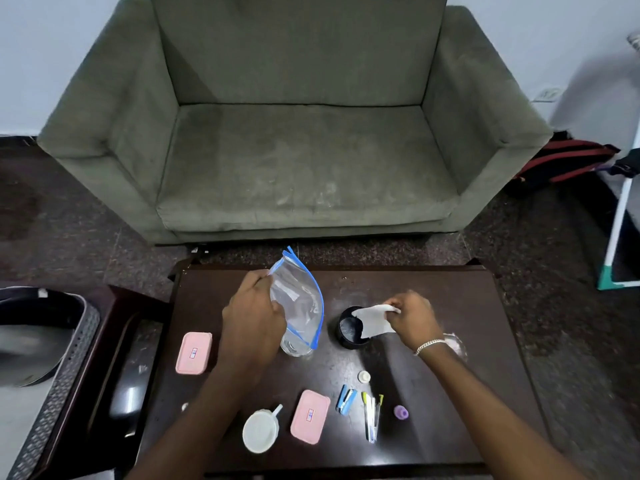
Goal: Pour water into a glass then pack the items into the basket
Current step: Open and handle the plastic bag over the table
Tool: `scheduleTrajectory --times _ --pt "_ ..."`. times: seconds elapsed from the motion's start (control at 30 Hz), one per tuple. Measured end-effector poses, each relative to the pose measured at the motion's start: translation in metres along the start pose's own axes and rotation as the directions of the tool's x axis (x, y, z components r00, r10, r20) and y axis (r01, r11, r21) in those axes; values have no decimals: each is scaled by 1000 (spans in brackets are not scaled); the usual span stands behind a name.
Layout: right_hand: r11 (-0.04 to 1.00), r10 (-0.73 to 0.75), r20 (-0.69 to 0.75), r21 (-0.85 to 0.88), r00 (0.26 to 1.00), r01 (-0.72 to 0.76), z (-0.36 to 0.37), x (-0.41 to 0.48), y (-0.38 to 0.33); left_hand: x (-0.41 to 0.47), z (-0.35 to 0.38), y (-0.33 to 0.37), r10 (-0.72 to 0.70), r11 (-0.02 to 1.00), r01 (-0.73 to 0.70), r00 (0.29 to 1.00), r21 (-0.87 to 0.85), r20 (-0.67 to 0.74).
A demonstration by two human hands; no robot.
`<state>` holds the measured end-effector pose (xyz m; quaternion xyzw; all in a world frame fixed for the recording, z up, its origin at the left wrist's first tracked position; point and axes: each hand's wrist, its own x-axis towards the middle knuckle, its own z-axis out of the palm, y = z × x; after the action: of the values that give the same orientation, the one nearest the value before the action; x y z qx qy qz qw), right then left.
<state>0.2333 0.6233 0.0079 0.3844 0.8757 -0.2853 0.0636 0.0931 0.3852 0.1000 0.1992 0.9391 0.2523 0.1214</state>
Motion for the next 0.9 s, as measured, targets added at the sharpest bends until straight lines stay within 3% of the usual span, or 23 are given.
scheduleTrajectory --times 0.27,0.37,0.43,0.5,0.6,0.7,0.77,0.9 --pt "993 58 37 -105 998 -54 50 19 -5 -5 3 0 24 1000 -24 1000 -7 16" --pt "994 -14 -131 -107 991 -1 48 8 -1 -7 -1 -1 36 998 -37 999 -43 -18" --pt "981 -62 -342 154 938 121 35 -11 -13 -6 -4 -2 13 997 -16 999 -79 -45" --pt "849 -186 -408 391 894 355 21 -37 -35 -4 -7 -1 -25 992 16 997 -129 -71" --pt "762 -510 -245 317 825 565 12 -69 -74 -2 -12 5 -62 975 29 987 -220 -145" --pt "819 -549 -97 136 830 558 9 -69 -103 0 -18 10 -105 948 34 972 -315 -210" --pt "831 -518 -134 153 845 534 0 -59 -115 4 -21 7 -125 886 14 970 -464 -210" --pt "716 -490 -174 479 854 508 -32 -39 -117 18 -29 -24 -225 651 63 968 -757 -112"
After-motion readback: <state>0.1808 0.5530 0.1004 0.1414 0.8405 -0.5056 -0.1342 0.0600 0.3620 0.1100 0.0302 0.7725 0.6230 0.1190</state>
